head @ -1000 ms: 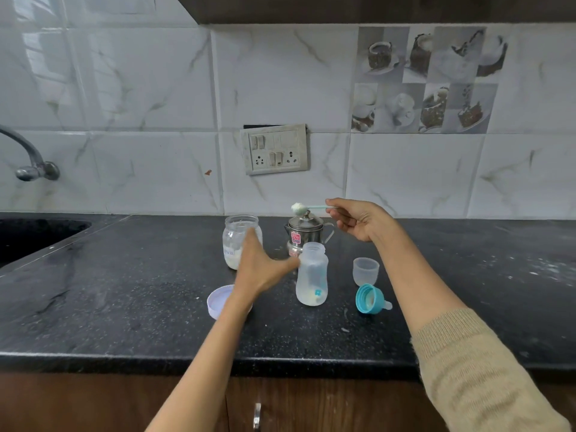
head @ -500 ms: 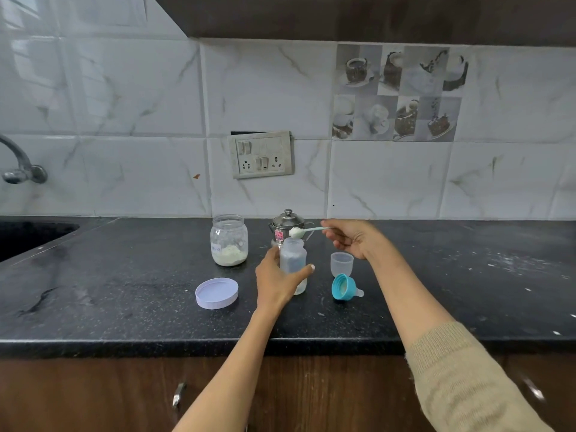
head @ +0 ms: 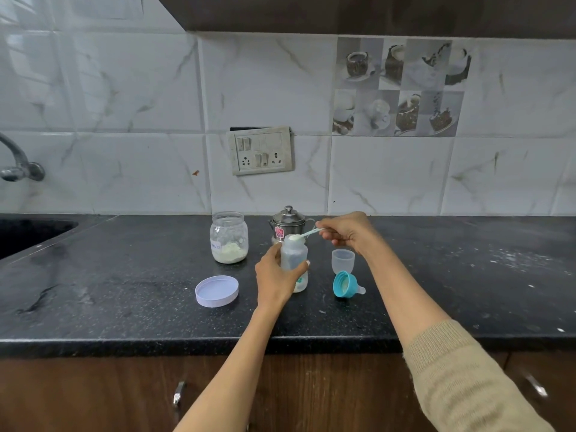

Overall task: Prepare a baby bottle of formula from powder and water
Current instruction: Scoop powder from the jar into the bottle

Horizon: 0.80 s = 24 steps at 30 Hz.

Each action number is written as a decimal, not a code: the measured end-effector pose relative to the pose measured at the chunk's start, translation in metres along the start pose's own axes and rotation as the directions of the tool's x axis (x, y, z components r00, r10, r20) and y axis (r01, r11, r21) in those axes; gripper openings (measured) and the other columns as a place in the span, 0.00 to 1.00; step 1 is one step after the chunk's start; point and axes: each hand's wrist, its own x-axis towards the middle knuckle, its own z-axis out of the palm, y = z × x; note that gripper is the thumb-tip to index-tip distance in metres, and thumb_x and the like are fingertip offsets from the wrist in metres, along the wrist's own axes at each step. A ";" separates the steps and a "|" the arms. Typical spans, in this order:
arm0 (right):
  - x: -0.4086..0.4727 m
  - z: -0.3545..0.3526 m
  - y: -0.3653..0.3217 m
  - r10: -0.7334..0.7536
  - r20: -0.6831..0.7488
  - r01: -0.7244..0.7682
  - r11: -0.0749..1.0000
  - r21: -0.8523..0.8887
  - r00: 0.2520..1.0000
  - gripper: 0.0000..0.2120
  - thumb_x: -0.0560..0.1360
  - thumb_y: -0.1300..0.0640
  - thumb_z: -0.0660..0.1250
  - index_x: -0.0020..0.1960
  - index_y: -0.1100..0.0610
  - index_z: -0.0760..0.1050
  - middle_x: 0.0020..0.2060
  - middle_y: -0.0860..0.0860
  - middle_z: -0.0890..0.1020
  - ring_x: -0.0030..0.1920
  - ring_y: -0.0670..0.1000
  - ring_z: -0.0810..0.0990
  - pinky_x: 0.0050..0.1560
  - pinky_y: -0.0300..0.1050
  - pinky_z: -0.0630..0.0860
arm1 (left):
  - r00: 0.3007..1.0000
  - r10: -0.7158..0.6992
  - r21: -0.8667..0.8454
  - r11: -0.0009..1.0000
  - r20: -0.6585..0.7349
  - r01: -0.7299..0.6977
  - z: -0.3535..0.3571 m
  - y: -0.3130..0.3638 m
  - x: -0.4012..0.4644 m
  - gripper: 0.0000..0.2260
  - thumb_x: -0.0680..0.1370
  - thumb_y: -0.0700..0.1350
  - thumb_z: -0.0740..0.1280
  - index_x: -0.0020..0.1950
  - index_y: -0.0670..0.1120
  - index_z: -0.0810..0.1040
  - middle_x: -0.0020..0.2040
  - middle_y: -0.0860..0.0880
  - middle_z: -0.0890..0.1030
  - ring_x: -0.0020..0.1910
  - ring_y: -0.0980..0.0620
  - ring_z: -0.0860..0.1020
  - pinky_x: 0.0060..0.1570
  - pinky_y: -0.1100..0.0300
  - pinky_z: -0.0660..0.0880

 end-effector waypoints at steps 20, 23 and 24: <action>-0.018 0.007 -0.008 -0.611 0.173 0.617 0.658 -0.432 0.772 0.02 0.69 0.62 0.74 0.41 0.60 0.82 0.32 0.51 0.83 0.33 0.46 0.82 0.42 0.37 0.79 | 1.000 -0.006 -0.005 1.000 -0.007 0.006 0.001 -0.005 0.005 0.27 0.67 0.46 0.76 0.64 0.42 0.74 0.59 0.45 0.79 0.55 0.51 0.77 0.55 0.61 0.71; -0.016 0.005 -0.005 -0.618 0.153 0.624 0.686 -0.374 0.771 0.02 0.68 0.66 0.74 0.40 0.61 0.82 0.34 0.53 0.84 0.34 0.43 0.82 0.42 0.31 0.78 | 1.000 -0.008 -0.006 1.000 -0.003 0.008 0.001 -0.004 0.005 0.27 0.67 0.46 0.76 0.64 0.42 0.74 0.59 0.45 0.79 0.56 0.51 0.76 0.54 0.62 0.71; -0.016 0.005 -0.005 -0.620 0.144 0.625 0.695 -0.356 0.771 0.03 0.68 0.67 0.73 0.41 0.62 0.82 0.35 0.54 0.84 0.35 0.41 0.82 0.41 0.29 0.77 | 1.000 -0.003 -0.005 1.000 -0.003 0.003 0.000 -0.004 0.005 0.26 0.67 0.45 0.76 0.63 0.42 0.74 0.59 0.44 0.79 0.54 0.52 0.76 0.53 0.62 0.70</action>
